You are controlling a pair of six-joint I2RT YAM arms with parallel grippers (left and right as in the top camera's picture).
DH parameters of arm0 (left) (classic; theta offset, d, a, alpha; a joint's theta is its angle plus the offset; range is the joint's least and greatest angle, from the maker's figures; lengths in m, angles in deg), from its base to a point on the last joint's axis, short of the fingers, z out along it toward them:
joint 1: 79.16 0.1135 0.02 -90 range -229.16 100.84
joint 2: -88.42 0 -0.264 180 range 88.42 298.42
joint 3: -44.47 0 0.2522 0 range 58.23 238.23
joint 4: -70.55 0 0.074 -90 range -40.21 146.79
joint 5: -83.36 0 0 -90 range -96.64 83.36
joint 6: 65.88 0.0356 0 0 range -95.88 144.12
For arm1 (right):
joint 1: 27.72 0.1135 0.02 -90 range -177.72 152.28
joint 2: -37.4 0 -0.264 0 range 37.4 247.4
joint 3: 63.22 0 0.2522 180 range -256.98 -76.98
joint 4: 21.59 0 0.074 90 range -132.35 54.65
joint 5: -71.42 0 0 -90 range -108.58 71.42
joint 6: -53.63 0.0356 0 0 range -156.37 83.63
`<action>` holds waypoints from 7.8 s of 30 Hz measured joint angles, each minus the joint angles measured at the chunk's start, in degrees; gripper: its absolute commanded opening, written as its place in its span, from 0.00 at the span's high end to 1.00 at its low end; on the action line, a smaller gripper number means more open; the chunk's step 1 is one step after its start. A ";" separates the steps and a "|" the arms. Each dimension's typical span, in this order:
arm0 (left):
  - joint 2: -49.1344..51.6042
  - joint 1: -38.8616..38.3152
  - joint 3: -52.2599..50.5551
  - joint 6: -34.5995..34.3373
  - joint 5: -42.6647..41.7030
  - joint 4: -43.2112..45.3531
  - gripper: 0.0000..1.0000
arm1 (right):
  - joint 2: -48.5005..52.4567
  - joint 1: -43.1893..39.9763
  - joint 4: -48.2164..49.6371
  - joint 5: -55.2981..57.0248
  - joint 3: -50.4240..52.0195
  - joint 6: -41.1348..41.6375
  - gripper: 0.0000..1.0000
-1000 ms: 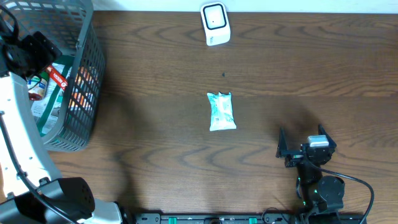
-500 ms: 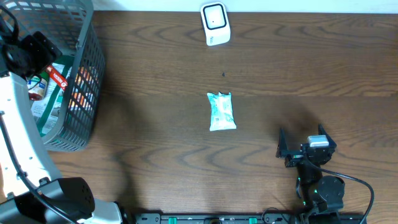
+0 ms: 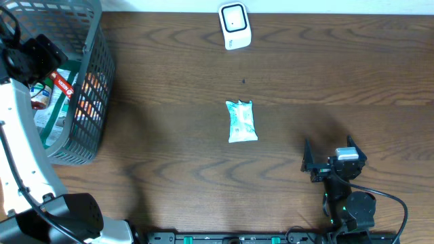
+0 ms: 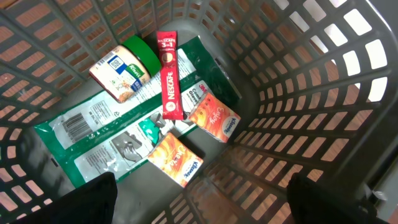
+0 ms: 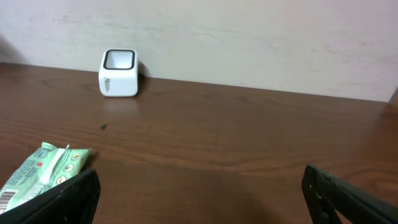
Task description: Scan the item barcode
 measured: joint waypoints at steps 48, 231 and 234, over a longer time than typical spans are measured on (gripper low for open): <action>0.00 0.00 0.00 0.00 0.00 0.00 0.12 | 0.00 0.00 0.00 0.02 0.00 0.00 0.01; -2.01 -29.97 -23.76 9.92 -39.39 -0.33 0.93 | 0.00 0.00 0.00 0.02 0.00 0.00 0.01; 1.95 -34.10 -25.94 10.38 -40.28 1.86 0.92 | 0.00 0.00 0.00 0.00 0.00 0.00 0.01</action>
